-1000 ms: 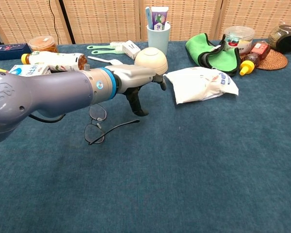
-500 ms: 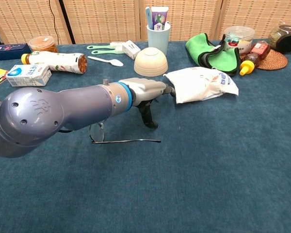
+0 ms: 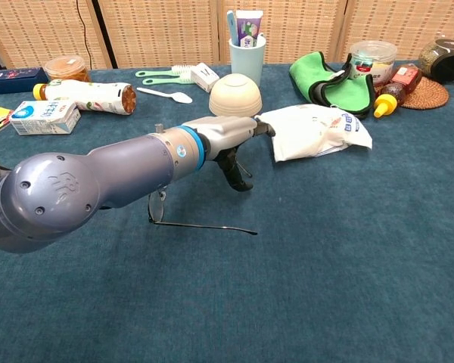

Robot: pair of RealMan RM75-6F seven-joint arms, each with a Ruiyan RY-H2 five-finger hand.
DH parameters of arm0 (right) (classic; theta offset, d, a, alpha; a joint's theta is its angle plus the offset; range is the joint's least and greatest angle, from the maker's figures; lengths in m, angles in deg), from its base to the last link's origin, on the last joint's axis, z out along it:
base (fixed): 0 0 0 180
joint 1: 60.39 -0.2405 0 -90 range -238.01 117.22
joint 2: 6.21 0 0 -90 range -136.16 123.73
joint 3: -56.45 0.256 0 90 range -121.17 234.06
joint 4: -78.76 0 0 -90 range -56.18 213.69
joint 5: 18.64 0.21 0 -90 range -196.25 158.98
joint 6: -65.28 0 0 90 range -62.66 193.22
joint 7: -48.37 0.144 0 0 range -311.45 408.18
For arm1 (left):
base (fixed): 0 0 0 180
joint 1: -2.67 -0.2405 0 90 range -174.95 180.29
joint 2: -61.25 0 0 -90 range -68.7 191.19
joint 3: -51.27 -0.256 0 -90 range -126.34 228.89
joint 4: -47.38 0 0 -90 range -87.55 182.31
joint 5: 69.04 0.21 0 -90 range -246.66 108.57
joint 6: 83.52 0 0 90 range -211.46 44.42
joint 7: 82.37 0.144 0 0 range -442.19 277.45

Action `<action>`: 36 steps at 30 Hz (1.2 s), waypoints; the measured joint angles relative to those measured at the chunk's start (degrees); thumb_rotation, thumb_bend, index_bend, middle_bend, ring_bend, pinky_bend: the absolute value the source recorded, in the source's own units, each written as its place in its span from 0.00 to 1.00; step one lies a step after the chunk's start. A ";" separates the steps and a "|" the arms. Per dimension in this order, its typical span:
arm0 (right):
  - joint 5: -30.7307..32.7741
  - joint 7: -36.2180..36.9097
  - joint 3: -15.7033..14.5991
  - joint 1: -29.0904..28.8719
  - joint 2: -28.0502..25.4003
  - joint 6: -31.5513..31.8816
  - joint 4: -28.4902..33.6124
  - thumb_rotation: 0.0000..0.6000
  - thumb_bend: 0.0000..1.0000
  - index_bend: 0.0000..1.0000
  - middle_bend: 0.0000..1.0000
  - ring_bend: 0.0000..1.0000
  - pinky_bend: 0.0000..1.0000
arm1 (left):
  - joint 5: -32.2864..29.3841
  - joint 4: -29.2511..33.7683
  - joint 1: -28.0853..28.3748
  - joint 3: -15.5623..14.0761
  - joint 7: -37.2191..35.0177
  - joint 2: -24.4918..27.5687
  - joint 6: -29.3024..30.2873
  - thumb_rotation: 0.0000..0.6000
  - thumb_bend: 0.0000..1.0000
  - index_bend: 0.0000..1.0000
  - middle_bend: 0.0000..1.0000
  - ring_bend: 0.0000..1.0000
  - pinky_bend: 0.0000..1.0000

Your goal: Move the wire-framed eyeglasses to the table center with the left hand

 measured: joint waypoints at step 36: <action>-1.37 -1.03 -0.02 -1.36 0.79 -1.27 0.51 1.00 0.30 0.29 0.16 0.19 0.24 | 22.91 25.67 -8.87 -13.17 -6.60 33.18 -5.02 0.93 0.20 0.04 0.00 0.00 0.00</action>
